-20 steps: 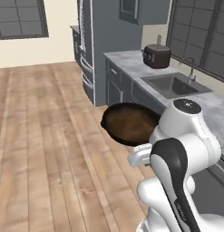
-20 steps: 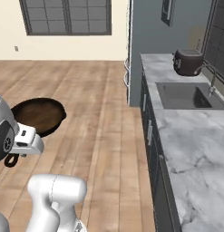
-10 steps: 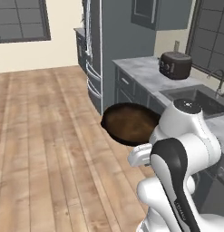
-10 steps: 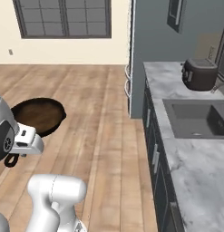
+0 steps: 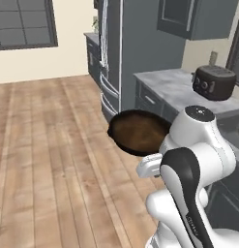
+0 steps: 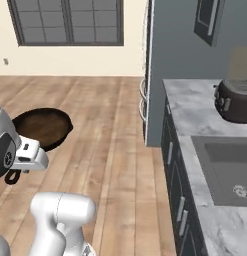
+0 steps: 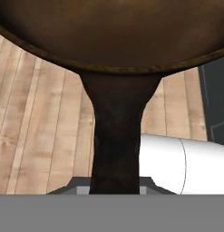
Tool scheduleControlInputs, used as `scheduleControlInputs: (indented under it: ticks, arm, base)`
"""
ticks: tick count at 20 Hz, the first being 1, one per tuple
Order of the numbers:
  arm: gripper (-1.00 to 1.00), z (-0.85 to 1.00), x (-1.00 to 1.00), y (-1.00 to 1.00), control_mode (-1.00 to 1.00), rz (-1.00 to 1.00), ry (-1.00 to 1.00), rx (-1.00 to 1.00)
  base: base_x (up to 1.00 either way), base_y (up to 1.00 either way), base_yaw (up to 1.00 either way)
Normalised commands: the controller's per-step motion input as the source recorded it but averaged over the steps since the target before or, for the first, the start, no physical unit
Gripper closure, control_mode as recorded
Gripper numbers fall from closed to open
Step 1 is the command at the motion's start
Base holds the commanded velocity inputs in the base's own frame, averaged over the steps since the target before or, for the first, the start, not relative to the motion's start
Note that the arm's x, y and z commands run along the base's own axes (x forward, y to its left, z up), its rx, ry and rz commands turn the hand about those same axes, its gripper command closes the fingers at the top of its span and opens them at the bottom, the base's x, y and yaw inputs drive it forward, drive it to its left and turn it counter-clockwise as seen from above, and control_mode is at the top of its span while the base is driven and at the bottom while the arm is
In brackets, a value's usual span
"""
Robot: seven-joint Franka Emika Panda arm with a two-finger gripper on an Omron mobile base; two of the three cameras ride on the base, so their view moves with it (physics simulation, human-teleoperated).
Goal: Move the pot and pan from the stove into the sink.
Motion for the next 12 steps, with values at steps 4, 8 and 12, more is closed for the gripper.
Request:
scheduleControlInputs:
  ticks: [4,8,12]
  arm:
    - [1.0,0.0,0.0,0.0,1.0,0.0,0.0,0.0]
    - [1.0,0.0,0.0,0.0,1.0,0.0,0.0,0.0]
    - [1.0,0.0,0.0,0.0,1.0,0.0,0.0,0.0]
  base:
    - [1.0,0.41,0.02]
    - [1.0,0.41,0.02]
    - [0.97,0.32,0.01]
